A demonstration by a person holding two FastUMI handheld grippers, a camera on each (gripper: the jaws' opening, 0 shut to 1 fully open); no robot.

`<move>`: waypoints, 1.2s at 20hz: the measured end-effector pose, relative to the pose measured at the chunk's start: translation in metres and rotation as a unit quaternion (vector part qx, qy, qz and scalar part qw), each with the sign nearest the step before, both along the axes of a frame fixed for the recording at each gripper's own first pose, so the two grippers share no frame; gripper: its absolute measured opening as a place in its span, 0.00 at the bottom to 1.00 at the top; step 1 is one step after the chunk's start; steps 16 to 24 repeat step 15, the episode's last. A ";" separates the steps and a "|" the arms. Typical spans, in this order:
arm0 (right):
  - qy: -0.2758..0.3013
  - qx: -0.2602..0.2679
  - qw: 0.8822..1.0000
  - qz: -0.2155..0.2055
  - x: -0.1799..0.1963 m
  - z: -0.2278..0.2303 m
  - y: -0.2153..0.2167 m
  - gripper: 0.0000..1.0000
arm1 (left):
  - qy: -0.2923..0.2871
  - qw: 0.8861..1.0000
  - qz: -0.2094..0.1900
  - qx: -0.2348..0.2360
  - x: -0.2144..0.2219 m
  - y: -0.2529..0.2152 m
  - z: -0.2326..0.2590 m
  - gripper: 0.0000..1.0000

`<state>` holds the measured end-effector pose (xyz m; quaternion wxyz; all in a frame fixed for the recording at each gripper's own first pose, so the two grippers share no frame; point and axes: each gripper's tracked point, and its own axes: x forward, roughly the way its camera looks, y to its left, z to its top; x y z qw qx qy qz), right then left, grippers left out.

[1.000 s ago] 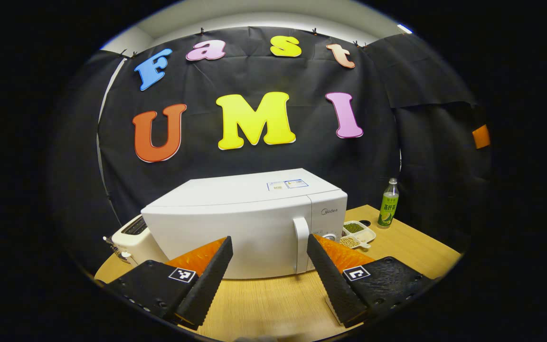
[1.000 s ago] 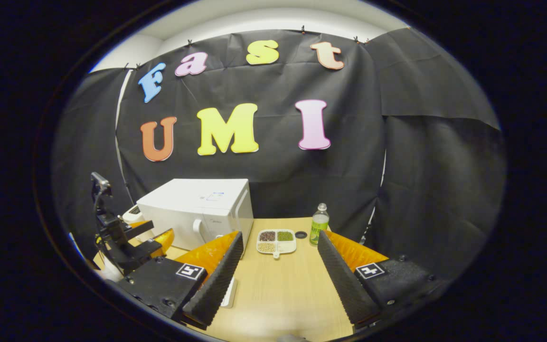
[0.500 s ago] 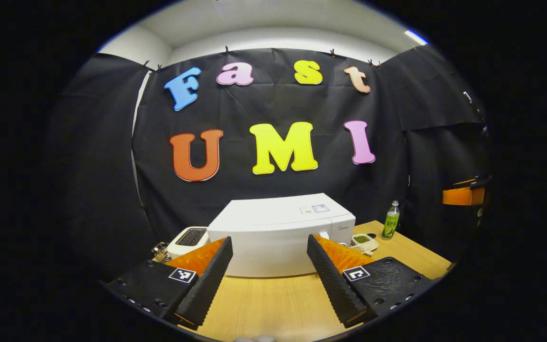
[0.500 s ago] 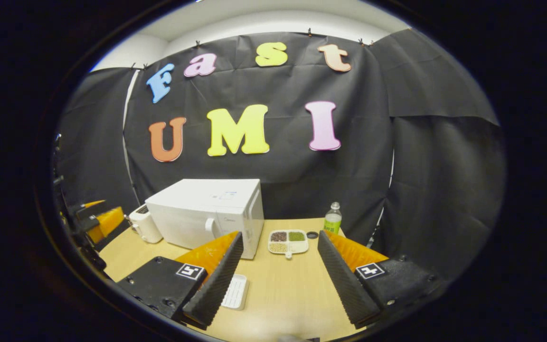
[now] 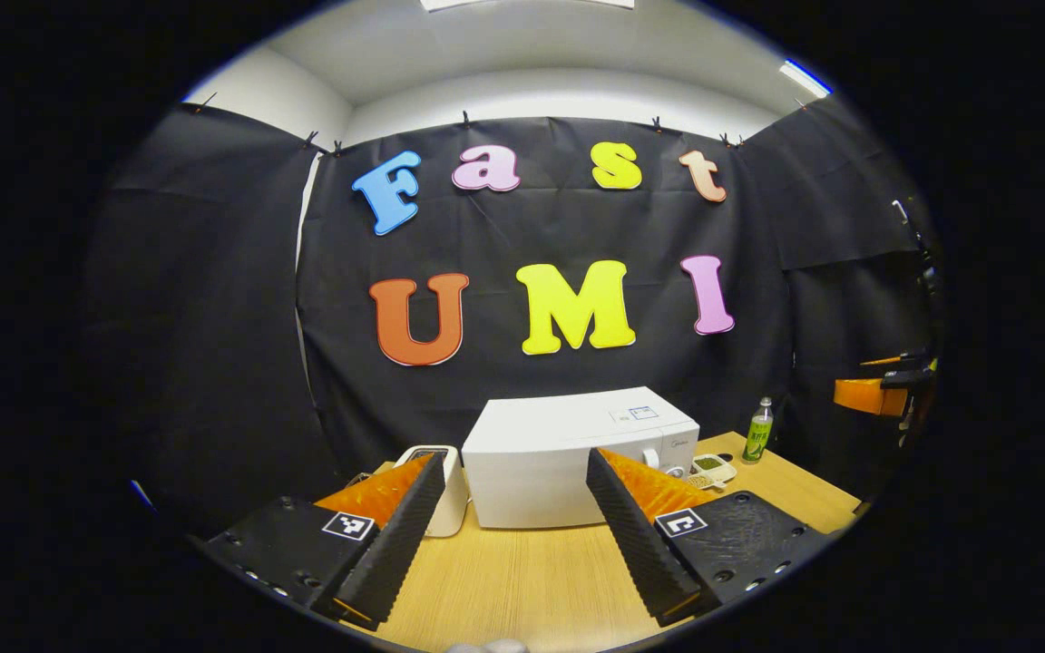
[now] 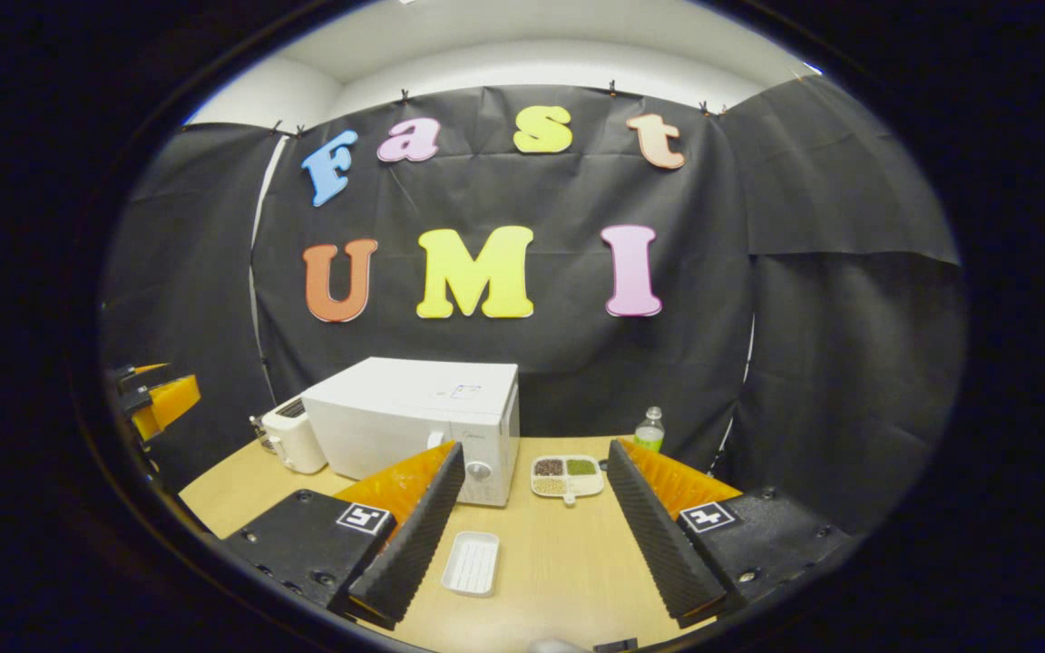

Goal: Open the microwave oven with the left hand, put the food in, and close the microwave oven.

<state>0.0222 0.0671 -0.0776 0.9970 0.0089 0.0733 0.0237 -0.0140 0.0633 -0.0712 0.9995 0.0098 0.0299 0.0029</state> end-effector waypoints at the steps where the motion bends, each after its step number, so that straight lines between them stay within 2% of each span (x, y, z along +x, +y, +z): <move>1: -0.005 0.002 1.000 0.000 -0.002 0.004 0.003 0.92 | -0.001 1.000 0.000 0.000 -0.001 0.003 0.001 0.96; 2: -0.010 0.004 1.000 0.000 -0.004 0.008 0.006 0.92 | -0.004 1.000 -0.002 0.001 -0.002 0.004 0.003 0.96; 3: -0.014 0.004 1.000 0.000 -0.007 0.011 0.009 1.00 | -0.008 1.000 -0.003 0.002 -0.002 0.006 0.006 0.96; 4: -0.017 0.003 1.000 -0.001 -0.009 0.013 0.011 1.00 | -0.010 1.000 -0.004 0.004 -0.003 0.007 0.007 0.96; 5: -0.021 0.001 1.000 -0.003 -0.011 0.016 0.011 0.92 | -0.012 1.000 -0.007 0.004 -0.004 0.007 0.009 0.96; 8: -0.030 -0.003 1.000 -0.006 -0.015 0.024 0.013 0.92 | -0.018 1.000 -0.011 -0.005 -0.005 0.007 0.013 0.96; 9: -0.031 -0.003 1.000 -0.006 -0.016 0.025 0.013 1.00 | -0.020 1.000 -0.012 -0.006 -0.005 0.007 0.014 0.96; 10: -0.031 -0.002 1.000 -0.007 -0.017 0.025 0.013 0.92 | -0.019 1.000 -0.013 -0.007 -0.004 0.006 0.013 0.96; 11: -0.032 -0.003 0.999 -0.007 -0.018 0.027 0.014 1.00 | -0.018 1.000 -0.015 -0.008 -0.004 0.005 0.013 0.96; 24: -0.038 -0.004 0.999 -0.010 -0.016 0.032 0.013 1.00 | -0.020 1.000 -0.016 -0.011 0.001 0.004 0.015 0.96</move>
